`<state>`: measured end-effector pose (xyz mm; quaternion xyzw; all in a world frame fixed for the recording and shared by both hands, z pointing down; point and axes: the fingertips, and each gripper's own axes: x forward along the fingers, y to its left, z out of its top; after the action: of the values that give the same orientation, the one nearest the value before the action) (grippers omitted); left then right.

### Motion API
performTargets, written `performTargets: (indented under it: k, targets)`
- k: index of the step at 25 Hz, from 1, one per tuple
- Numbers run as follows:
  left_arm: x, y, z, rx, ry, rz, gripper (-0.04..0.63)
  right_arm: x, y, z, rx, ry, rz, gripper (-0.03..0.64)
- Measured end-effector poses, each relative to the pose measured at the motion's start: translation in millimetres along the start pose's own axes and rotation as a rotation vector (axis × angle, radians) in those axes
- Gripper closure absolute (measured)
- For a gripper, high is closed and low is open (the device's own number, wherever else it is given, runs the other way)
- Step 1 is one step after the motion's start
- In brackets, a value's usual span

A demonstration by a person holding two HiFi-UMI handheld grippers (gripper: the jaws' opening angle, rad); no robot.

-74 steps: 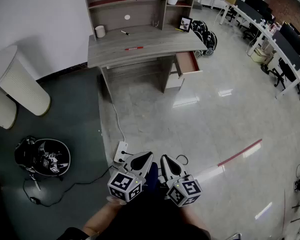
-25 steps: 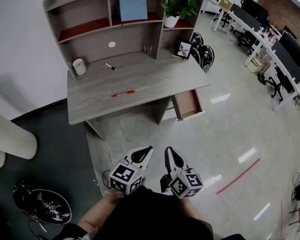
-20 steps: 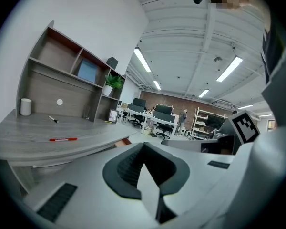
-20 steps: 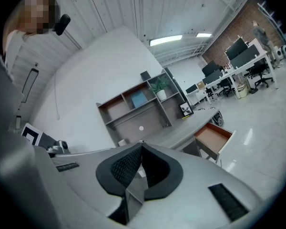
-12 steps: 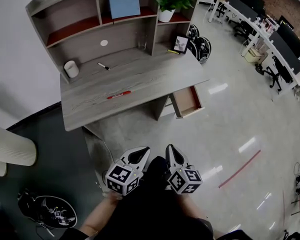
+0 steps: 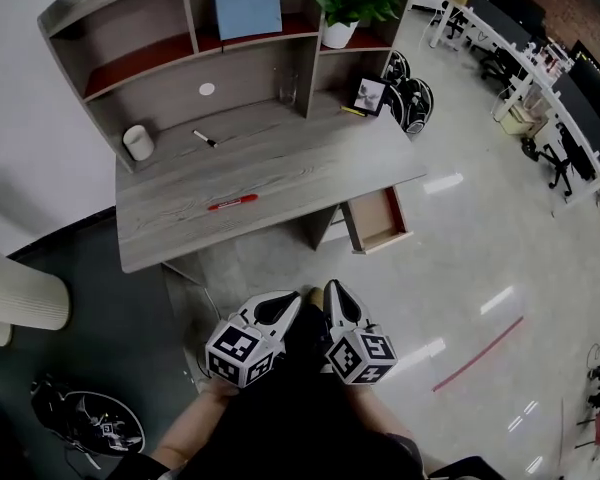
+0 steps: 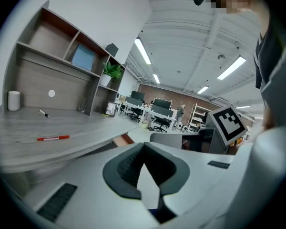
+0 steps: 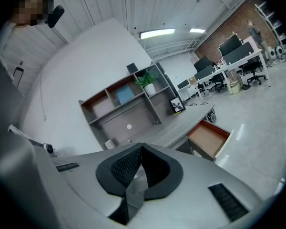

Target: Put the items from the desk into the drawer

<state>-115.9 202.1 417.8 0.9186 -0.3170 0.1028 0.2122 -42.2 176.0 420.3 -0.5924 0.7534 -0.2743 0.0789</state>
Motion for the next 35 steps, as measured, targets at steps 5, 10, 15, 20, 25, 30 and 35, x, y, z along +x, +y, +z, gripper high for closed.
performTargets:
  k: [5,10,15,20,25,30,35]
  targets:
    - [47.4,17.2,15.9,0.021,0.025,-0.01,0.569,38.5,-32.6,30.5,-0.024,-0.006,0.016,0.607]
    - [98.3,31.6,35.1,0.02,0.054,-0.021,0.568,77.3,-72.7,63.7,0.019,-0.025,-0.019,0.607]
    - [139.1,47.1,56.5,0.012,0.04,-0.009,0.569,109.8,-91.9,84.5,-0.003,-0.021,0.006,0.607]
    - [169.3,61.9,62.9,-0.006,0.037,0.01,0.569,132.6,-117.8,97.3,-0.009,-0.003,0.017,0.607]
    - [190.3,69.1,66.6,-0.014,0.029,0.034,0.569,148.4,-145.4,111.8,-0.007,-0.023,-0.021,0.607]
    - [188.5,82.3,69.2,-0.03,0.015,0.103,0.569,160.5,-147.8,110.7,-0.049,-0.019,-0.012,0.607]
    - [156.1,120.6,59.4,-0.081,-0.002,0.238,0.569,183.8,-111.2,89.6,-0.124,0.058,0.13,0.607]
